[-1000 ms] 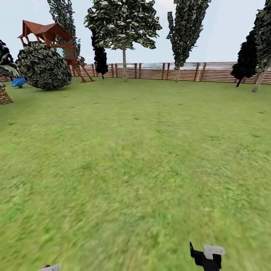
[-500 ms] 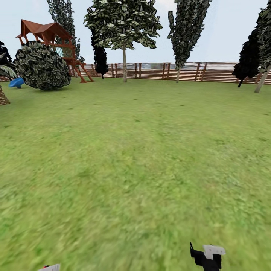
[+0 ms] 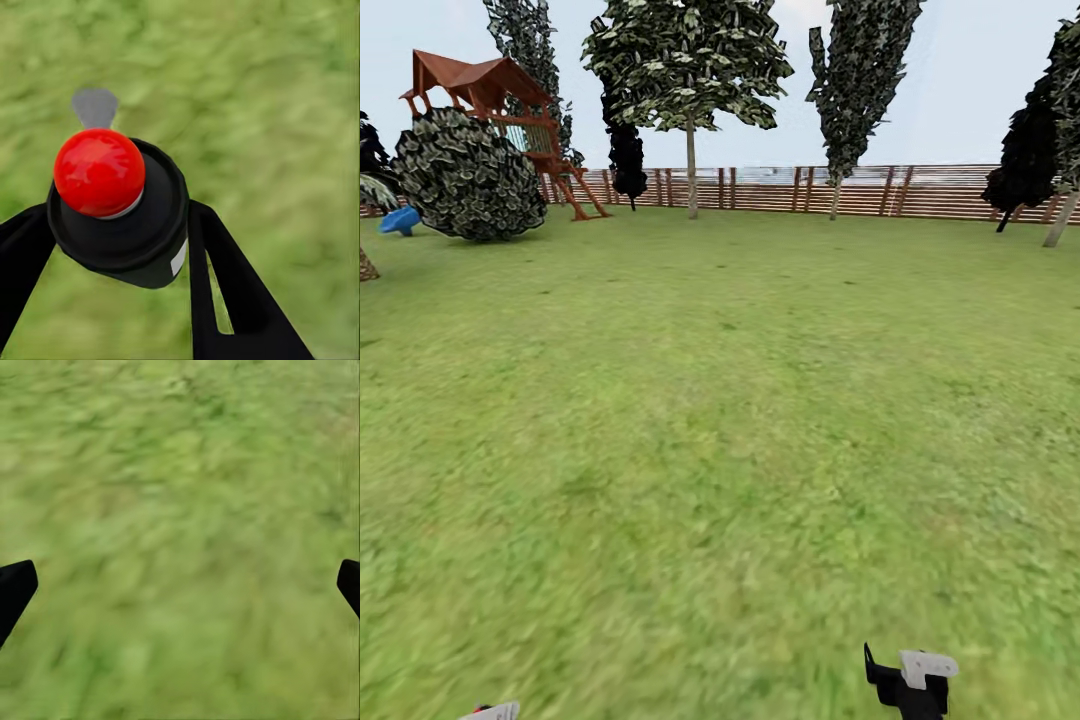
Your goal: In the garden, pick up the pesticide atomizer on the floor and spray pesticide onto both trees until each tree trunk is fully covered.
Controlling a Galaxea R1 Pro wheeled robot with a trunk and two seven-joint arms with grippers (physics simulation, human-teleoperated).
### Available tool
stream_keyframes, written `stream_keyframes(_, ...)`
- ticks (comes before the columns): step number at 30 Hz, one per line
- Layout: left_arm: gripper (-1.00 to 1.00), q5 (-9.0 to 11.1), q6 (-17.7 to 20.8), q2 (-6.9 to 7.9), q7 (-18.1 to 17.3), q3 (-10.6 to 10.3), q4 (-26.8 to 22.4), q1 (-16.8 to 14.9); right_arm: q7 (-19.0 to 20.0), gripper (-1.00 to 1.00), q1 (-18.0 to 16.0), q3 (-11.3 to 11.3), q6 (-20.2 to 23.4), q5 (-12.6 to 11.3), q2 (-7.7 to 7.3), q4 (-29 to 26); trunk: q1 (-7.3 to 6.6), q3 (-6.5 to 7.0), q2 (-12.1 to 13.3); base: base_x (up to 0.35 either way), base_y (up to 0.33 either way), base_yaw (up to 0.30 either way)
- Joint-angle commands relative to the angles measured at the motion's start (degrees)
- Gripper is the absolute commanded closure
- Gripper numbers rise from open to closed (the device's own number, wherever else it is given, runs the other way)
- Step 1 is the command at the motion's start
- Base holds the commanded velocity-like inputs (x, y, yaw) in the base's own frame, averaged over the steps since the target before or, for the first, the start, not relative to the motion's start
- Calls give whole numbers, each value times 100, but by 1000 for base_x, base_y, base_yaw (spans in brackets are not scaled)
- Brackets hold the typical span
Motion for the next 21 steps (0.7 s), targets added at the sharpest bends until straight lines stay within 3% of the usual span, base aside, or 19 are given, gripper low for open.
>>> stream_keyframes(1,100,2,0,0,0,-1,-1,0,2,-100,0,-1,1,5,-2,0,0,0,0,340,4,0)
stream_keyframes(9,100,2,0,1,0,0,-1,0,16,-100,0,11,17,23,-11,18,0,0,0,341,0,0)
stream_keyframes(12,100,2,0,7,0,0,-1,0,16,-100,2,9,51,16,-4,490,0,0,0,341,0,0)
stream_keyframes(17,100,2,0,9,0,0,-1,0,17,-100,390,9,136,15,71,685,0,0,0,341,0,0)
stream_keyframes(21,100,2,0,9,0,0,-1,0,14,-100,466,9,137,15,87,694,0,0,0,341,0,0)
